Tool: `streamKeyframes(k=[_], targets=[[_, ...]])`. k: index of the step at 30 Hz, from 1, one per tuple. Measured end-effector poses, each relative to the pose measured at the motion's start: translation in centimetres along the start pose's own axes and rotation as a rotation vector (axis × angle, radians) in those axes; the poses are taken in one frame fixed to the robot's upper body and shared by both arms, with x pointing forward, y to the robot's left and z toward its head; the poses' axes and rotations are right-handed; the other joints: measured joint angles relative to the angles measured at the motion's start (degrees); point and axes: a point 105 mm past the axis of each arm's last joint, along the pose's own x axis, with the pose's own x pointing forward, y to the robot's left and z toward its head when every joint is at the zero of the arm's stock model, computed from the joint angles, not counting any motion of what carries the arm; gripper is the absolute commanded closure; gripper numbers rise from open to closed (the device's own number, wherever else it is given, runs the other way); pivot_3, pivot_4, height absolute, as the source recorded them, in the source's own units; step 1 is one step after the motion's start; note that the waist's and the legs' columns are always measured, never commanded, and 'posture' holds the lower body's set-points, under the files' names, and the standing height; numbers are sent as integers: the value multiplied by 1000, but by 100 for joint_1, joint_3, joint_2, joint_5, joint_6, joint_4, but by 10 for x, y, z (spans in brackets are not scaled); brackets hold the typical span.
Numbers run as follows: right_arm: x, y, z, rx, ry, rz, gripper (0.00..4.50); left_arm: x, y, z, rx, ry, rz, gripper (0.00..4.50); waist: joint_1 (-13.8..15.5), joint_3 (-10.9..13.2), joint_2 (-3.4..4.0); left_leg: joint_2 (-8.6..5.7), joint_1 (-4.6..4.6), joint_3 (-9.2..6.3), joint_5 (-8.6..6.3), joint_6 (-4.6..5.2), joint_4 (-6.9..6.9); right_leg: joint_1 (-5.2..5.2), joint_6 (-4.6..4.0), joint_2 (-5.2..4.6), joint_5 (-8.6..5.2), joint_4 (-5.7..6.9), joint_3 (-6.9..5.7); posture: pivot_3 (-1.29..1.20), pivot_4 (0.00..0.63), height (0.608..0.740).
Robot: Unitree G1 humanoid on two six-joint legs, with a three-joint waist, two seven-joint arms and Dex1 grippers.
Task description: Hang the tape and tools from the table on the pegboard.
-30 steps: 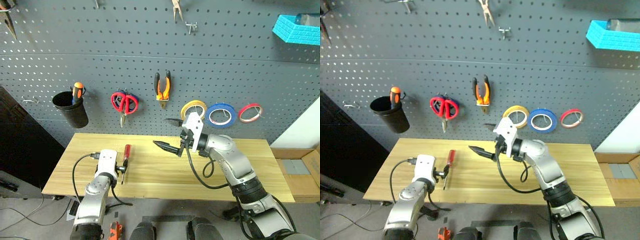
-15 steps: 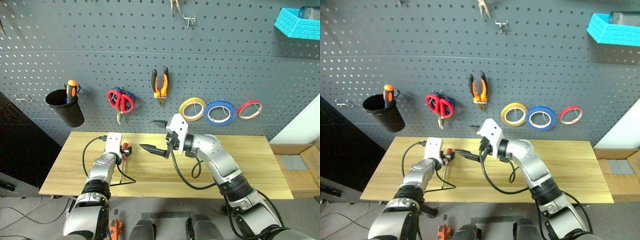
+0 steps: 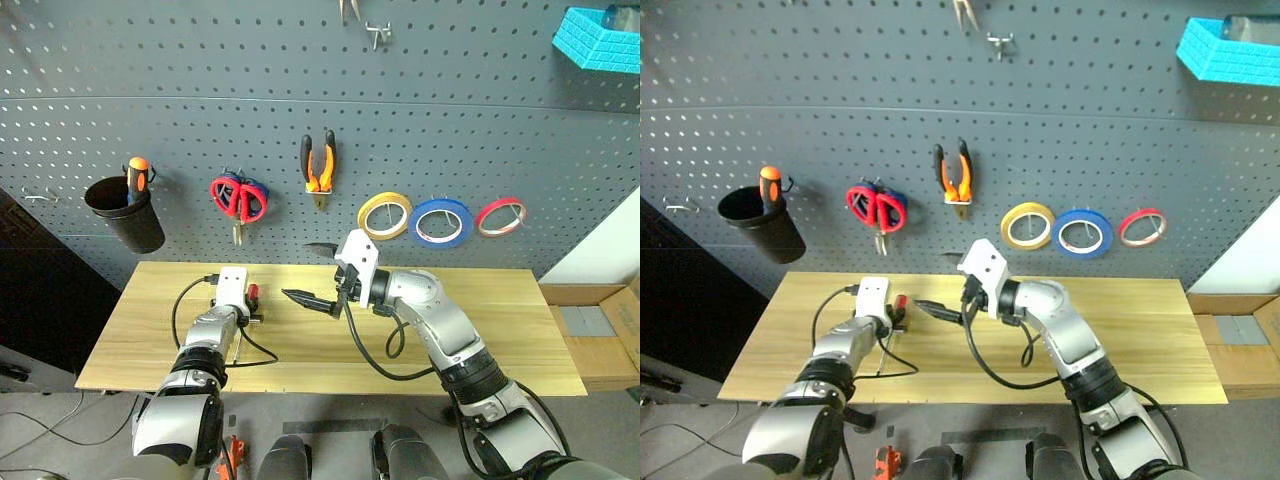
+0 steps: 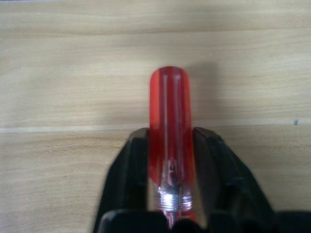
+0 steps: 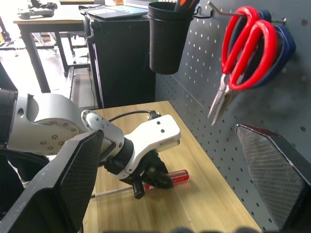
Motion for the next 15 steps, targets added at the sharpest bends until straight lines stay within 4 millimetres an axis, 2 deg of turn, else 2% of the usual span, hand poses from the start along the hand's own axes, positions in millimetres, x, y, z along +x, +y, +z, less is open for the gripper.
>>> streamKeyframes(k=[9,12,15], targets=[[1,-1,1,0,-4,-7,0,-4,16,0,18,0,45,3668,1,0,0,0,-6,0,0,0,-1,-5,0,0,0,-2,0,60,160,740],[0,-2,1,1,-4,-8,0,-12,20,0,147,-39,36,3668,2,0,0,2,-16,-1,1,-3,-2,-15,0,-1,0,-5,1,64,150,740],[-5,1,7,1,-20,22,0,-33,16,8,295,-134,5,3668,16,-1,0,7,-25,-1,5,-17,-9,-23,0,-11,0,-13,7,74,136,740]])
